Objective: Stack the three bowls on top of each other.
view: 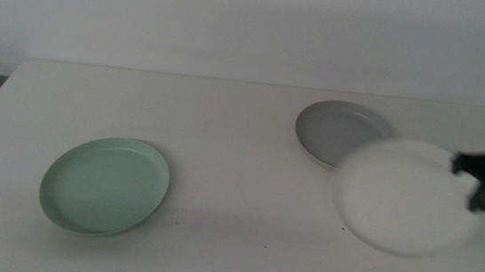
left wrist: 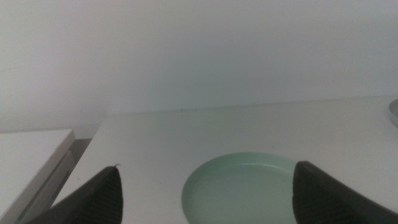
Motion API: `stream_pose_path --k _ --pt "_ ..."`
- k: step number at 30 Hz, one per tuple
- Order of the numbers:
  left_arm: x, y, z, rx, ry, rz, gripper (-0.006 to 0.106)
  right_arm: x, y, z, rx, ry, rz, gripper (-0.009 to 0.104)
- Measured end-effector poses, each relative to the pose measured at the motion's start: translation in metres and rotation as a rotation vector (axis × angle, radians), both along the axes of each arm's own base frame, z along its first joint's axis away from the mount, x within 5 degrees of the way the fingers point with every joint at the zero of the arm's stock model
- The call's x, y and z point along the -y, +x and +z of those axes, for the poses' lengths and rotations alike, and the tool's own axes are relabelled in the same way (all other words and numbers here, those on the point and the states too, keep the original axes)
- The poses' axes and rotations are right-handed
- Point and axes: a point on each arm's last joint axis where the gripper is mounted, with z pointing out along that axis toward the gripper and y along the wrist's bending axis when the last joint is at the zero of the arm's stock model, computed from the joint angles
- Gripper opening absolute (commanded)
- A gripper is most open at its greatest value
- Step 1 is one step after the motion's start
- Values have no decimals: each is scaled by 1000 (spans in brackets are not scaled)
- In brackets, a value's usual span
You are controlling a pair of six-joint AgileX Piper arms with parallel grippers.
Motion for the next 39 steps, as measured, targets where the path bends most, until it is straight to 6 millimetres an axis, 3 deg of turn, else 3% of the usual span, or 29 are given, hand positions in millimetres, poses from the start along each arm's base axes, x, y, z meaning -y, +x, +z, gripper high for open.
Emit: stream_pose_path --k 3,7,12,15,24,33,37,39 --pt "0 0 0 0 0 0 94 -32 15 12 39 61 68 -2" --pt "0 0 0 0 0 0 94 -69 36 13 44 123 135 -2" --pt "0 0 0 0 0 0 94 -116 58 -7 7 176 214 -2" --pt "0 0 0 0 0 0 94 -135 68 -26 -29 193 234 -2" --pt "0 0 0 0 0 0 94 -144 81 -71 -124 199 215 -2" --pt "0 0 0 0 0 0 94 -146 84 -89 -155 194 207 -2" --pt "0 0 0 0 0 0 94 -146 85 -90 -153 194 210 7" --pt "0 0 0 0 0 0 94 -146 85 -90 -150 195 213 19"
